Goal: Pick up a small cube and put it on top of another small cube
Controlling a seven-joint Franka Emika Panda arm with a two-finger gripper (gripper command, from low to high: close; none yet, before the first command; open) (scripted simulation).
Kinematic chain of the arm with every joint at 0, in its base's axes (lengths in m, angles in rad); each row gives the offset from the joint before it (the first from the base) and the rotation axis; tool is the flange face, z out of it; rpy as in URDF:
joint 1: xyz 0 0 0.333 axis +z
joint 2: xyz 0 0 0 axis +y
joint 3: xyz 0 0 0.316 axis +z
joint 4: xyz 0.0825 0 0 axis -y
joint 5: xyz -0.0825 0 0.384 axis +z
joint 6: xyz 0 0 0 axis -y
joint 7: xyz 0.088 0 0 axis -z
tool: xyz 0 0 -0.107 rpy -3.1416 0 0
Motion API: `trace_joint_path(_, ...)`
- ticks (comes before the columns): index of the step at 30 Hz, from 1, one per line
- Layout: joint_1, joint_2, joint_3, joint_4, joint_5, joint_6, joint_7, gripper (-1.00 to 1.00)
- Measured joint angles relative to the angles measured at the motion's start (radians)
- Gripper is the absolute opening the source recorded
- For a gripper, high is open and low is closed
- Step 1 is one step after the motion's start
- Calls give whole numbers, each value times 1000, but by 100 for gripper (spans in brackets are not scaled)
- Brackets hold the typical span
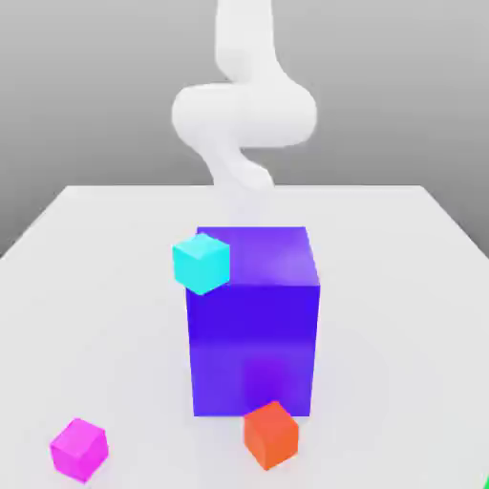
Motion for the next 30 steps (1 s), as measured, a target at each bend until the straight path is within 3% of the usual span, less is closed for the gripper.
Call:
trace_joint_path(15, 181, -3, -401, -10, -177, -26, -819, 0)
trace_joint_path(30, 480, 171, -883, -39, -327, 57, -1623, 0)
